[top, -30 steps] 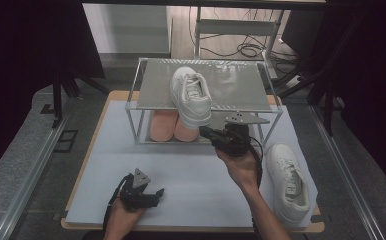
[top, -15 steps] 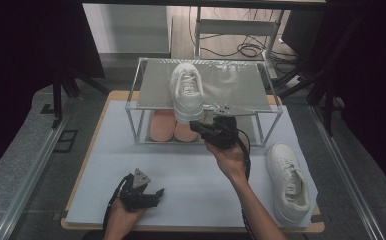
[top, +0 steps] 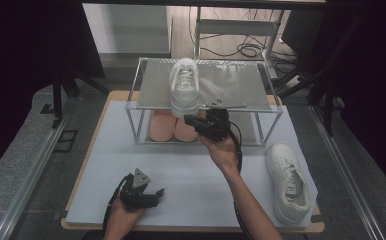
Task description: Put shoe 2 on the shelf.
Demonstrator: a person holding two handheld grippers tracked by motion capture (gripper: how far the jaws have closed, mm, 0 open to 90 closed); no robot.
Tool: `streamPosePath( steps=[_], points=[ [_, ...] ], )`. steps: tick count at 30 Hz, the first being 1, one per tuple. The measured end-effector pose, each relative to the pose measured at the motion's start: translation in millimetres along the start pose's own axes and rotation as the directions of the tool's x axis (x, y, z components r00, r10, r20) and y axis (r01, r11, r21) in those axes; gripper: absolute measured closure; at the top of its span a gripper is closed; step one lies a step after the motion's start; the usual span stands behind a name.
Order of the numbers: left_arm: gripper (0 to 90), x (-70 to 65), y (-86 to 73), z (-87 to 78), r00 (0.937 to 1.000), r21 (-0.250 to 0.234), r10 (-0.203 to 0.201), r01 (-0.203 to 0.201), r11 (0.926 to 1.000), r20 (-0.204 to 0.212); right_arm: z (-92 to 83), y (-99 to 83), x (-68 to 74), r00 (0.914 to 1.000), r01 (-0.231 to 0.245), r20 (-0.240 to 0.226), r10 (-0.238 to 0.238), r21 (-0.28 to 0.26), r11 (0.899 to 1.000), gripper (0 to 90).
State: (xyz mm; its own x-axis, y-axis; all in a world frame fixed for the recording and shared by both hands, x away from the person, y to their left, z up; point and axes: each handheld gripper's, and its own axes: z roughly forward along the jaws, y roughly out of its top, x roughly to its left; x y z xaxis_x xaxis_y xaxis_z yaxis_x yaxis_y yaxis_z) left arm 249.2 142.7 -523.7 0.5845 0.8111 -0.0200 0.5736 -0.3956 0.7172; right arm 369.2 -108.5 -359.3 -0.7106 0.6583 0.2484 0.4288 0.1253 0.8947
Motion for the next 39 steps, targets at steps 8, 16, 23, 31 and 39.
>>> streamPosePath(
  steps=[8, 16, 23, 31, 39],
  points=[
    [22.6, 0.2, 0.0, 0.1, 1.0, 0.0, 0.001, -0.001, 1.0, 0.001, 11.4, 4.9, -2.8, 1.0, -0.007, 0.0, 0.007, 0.008, 1.0, 89.9],
    [22.7, 0.1, 0.0, 0.1, 1.0, 0.0, 0.001, -0.001, 1.0, 0.001, 24.3, 9.2, 0.6, 1.0, -0.006, 0.004, 0.006, 0.015, 1.0, 89.9],
    [22.8, -0.1, -0.1, 0.0, 1.0, 0.0, 0.002, -0.002, 1.0, 0.001, 25.7, 11.3, -1.1, 1.0, 0.005, 0.004, -0.005, 0.015, 1.0, 90.0],
    [22.8, -0.1, -0.1, -0.1, 1.0, 0.0, 0.002, -0.002, 1.0, 0.002, 24.4, 10.3, -0.5, 0.9998, 0.015, 0.011, -0.015, 0.021, 1.0, 90.0],
    [22.8, -0.1, -0.1, 0.0, 1.0, 0.0, 0.002, -0.002, 1.0, 0.003, 19.0, 9.8, -8.5, 0.9997, -0.009, 0.021, 0.009, 0.014, 1.0, 90.0]
  ],
)
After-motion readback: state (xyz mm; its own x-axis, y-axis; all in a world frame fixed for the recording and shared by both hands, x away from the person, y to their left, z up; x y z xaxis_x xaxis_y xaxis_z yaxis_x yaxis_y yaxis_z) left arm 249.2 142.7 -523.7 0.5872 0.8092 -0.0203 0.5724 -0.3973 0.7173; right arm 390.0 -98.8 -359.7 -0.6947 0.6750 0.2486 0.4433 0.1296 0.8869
